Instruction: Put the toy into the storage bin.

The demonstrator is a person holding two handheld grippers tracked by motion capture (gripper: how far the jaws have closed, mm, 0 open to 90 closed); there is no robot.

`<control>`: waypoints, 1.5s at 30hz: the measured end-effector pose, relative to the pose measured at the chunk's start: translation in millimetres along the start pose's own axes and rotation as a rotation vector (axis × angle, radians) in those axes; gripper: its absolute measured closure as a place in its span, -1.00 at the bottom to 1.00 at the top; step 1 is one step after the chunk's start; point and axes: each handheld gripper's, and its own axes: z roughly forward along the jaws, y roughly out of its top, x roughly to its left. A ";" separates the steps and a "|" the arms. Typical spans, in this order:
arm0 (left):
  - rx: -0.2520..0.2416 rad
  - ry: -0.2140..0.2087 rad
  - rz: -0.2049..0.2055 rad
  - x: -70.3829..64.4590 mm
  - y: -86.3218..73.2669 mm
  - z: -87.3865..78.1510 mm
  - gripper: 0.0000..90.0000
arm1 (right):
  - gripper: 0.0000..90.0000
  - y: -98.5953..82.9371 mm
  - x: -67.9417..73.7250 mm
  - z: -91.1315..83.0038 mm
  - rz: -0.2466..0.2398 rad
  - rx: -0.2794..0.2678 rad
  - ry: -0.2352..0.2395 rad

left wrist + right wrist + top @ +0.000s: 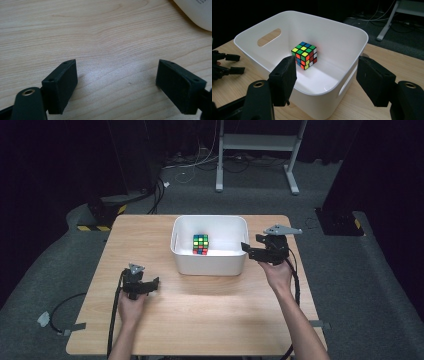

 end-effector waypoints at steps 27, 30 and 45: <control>0.001 0.002 0.003 0.1 0.1 -0.1 -0.61 | -0.28 -17.7 -10.7 -31.2 0.038 -0.064 -0.006; 0.002 0.002 0.002 0.0 0.1 -0.1 -0.61 | -0.28 -19.3 -11.5 -34.3 0.042 -0.068 -0.006; 0.000 0.002 -0.001 -0.2 0.0 0.1 -0.61 | -0.28 -28.8 -12.7 -49.0 0.051 -0.092 -0.011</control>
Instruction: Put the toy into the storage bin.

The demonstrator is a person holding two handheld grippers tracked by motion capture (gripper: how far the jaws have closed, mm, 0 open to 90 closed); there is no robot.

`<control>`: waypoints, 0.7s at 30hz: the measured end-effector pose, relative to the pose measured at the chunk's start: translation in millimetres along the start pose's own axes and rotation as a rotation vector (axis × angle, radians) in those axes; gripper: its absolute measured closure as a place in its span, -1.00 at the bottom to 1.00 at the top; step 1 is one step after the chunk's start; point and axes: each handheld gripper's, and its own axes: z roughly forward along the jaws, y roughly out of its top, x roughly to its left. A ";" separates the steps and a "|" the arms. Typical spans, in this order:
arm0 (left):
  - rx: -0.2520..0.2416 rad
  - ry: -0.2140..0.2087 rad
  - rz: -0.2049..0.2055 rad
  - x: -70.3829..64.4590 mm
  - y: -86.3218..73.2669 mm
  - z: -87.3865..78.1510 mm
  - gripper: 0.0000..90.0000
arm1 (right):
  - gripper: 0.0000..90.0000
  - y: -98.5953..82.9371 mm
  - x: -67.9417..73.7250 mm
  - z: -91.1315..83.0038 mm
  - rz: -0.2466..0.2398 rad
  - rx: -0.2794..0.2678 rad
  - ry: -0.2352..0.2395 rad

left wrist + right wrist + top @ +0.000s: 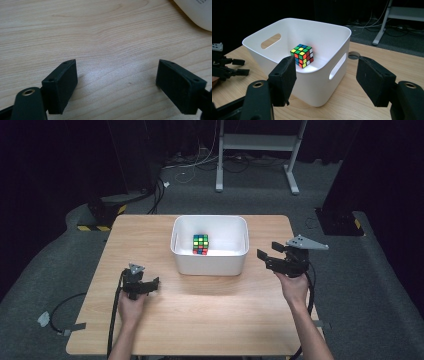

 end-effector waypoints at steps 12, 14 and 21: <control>0.000 0.000 0.000 0.0 0.0 0.0 -0.61 | -0.29 -10.5 0.4 -6.9 0.002 -0.004 0.000; 0.000 0.000 0.000 0.0 0.0 0.0 -0.61 | -0.30 -12.5 0.4 -7.4 0.004 -0.006 0.003; 0.002 0.002 0.001 -0.1 0.1 -0.1 -0.61 | -0.31 -19.2 1.8 -9.2 -0.001 -0.011 0.002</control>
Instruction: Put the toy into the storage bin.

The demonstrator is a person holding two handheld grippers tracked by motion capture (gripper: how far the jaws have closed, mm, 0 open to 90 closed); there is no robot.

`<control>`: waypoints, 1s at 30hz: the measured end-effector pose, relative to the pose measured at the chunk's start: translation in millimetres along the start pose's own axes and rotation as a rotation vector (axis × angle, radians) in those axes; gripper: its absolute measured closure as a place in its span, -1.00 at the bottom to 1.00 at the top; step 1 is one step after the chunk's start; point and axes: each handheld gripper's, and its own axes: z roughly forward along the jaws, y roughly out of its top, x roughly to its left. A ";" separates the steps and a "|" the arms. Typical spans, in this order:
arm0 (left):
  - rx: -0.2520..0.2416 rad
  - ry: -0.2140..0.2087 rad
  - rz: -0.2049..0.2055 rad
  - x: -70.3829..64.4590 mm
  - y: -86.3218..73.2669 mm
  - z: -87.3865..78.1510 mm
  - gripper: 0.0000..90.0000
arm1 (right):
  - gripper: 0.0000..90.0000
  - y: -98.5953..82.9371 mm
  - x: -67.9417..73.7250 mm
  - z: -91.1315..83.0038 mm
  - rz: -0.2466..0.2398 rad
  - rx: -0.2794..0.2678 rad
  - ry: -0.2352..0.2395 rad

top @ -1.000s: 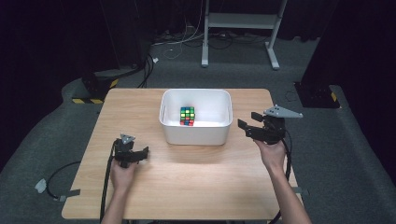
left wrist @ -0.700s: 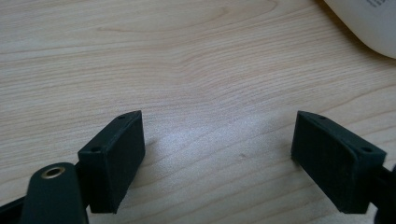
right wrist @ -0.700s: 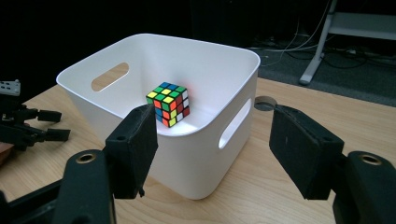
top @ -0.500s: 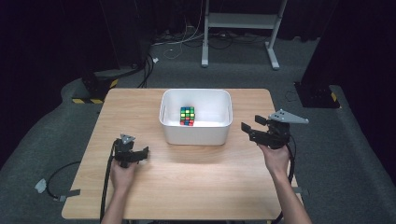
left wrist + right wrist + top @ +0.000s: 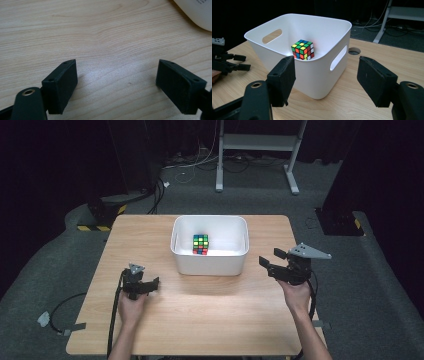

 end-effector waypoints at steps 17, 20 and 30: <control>0.001 0.000 0.001 0.0 0.0 -0.1 -0.61 | -0.31 -21.5 2.5 -2.5 0.012 0.001 0.004; 0.000 -0.001 0.000 0.0 -0.1 0.0 -0.61 | -0.31 -25.1 3.0 -2.0 0.018 0.003 0.004; 0.000 0.000 0.001 0.0 -0.1 0.0 -0.61 | -0.31 -36.0 4.8 1.3 0.027 0.006 0.008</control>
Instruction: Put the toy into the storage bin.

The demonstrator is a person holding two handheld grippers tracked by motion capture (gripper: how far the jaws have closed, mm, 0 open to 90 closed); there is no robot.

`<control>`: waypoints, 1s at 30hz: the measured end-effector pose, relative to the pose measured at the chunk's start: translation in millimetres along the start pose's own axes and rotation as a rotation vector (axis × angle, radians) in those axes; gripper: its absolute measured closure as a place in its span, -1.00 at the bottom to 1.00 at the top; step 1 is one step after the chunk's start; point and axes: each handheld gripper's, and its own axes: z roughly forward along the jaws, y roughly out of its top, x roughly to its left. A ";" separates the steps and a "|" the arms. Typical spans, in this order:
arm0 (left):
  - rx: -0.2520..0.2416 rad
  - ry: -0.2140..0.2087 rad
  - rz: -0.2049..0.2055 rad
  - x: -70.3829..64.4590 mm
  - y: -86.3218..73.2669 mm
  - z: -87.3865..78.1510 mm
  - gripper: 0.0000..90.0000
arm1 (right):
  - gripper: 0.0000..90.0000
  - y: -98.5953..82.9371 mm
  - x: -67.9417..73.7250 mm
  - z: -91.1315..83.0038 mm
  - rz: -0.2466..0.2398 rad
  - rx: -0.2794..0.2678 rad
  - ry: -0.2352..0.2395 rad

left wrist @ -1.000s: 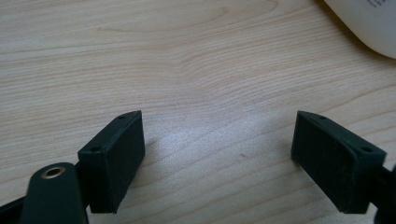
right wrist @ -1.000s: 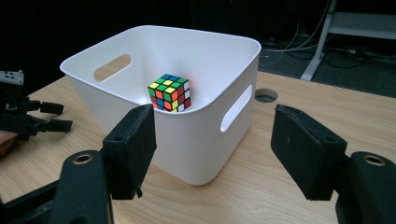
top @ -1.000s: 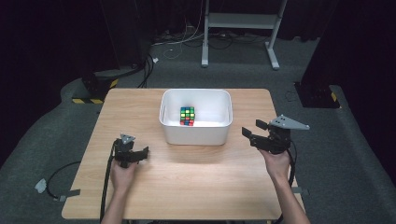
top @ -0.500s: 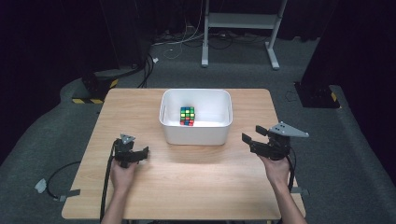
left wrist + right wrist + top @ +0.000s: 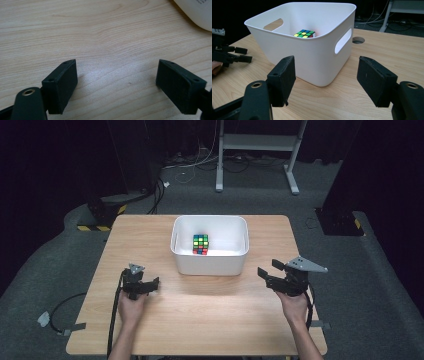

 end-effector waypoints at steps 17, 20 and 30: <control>0.001 0.000 0.000 0.0 0.0 0.0 -0.61 | -0.30 -15.8 3.4 10.7 0.011 0.024 0.000; 0.000 0.000 0.000 0.0 0.0 0.0 -0.61 | -0.30 -18.5 3.9 13.0 0.010 0.028 -0.003; 0.000 0.000 0.000 0.0 0.0 0.0 -0.61 | -0.30 -29.1 3.3 20.6 0.020 0.047 -0.016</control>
